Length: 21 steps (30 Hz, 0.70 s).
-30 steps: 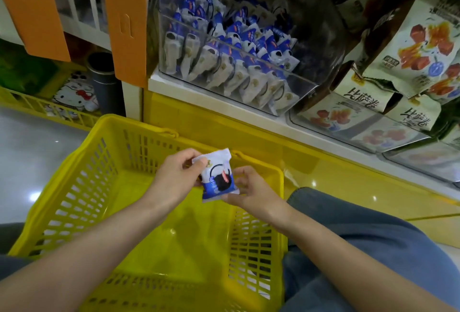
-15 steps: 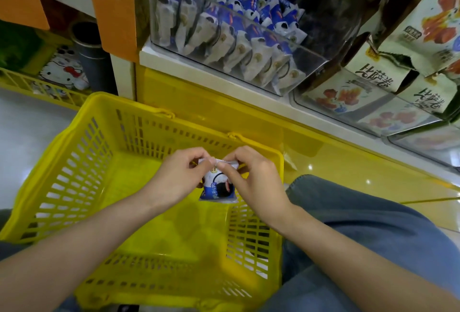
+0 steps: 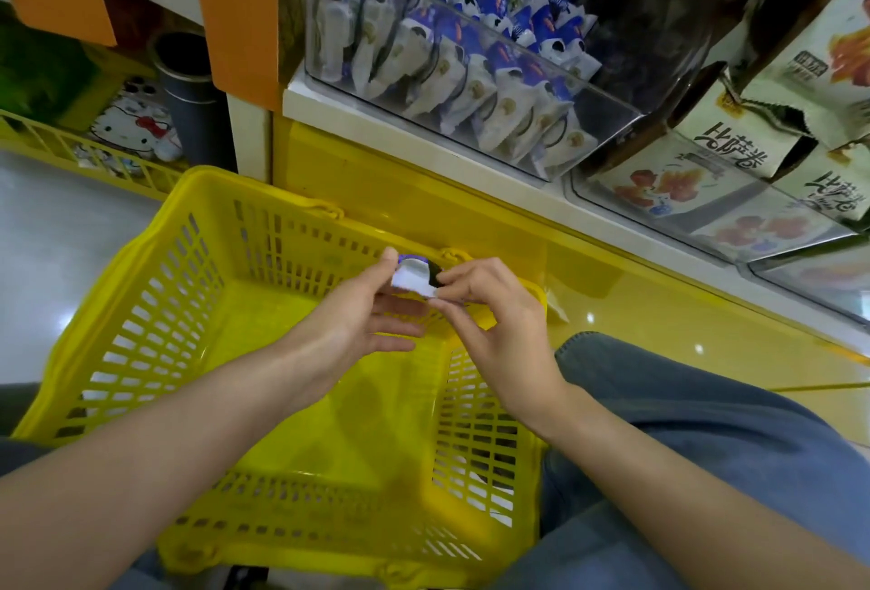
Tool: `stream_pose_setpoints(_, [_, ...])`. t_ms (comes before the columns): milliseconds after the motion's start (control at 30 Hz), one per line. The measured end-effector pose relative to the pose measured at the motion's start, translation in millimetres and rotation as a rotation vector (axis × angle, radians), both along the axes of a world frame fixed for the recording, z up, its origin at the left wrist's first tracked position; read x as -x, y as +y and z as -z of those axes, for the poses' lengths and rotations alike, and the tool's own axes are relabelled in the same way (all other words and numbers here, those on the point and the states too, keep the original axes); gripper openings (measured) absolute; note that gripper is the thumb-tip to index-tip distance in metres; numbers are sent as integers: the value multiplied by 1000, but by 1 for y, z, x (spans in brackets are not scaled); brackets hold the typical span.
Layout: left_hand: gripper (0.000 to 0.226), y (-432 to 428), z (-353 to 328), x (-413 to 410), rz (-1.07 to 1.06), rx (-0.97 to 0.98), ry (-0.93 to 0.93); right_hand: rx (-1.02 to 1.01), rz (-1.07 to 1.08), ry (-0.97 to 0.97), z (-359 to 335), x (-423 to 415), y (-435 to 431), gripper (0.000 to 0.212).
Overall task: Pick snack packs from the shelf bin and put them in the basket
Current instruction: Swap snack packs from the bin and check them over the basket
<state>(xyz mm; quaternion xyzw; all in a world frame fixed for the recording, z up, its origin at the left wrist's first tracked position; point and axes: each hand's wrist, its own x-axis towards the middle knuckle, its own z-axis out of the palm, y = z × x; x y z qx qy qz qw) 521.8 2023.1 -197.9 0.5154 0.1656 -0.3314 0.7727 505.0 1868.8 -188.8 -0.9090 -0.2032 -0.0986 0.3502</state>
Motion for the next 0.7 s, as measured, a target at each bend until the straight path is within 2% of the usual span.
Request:
stream_pose_setpoints(67, [38, 2, 0, -2, -99, 95, 13, 75, -68, -66, -1, 2, 1, 12])
stream_pose_setpoints(133, [25, 3, 1, -2, -154, 72, -32, 147, -126, -81, 0, 4, 3, 16])
stream_pose_setpoints(233, [21, 3, 4, -1, -139, -35, -116, 152, -46, 78, 1, 8, 7, 23])
stream_pose_setpoints(367, [24, -3, 3, 3, -99, -133, -211, -119, 240, 400, -2, 5, 13, 35])
stream_pose_setpoints(567, [26, -2, 6, 3, -56, -149, -253, -593, 393, 861, -8, -3, 15, 53])
stream_pose_setpoints(633, [27, -1, 8, 3, -42, -190, -308, -655, 381, 925, -10, -4, 14, 44])
stream_pose_setpoints(700, [28, 0, 13, 2, -36, -404, -479, -642, 355, 916, -11, -5, 14, 30])
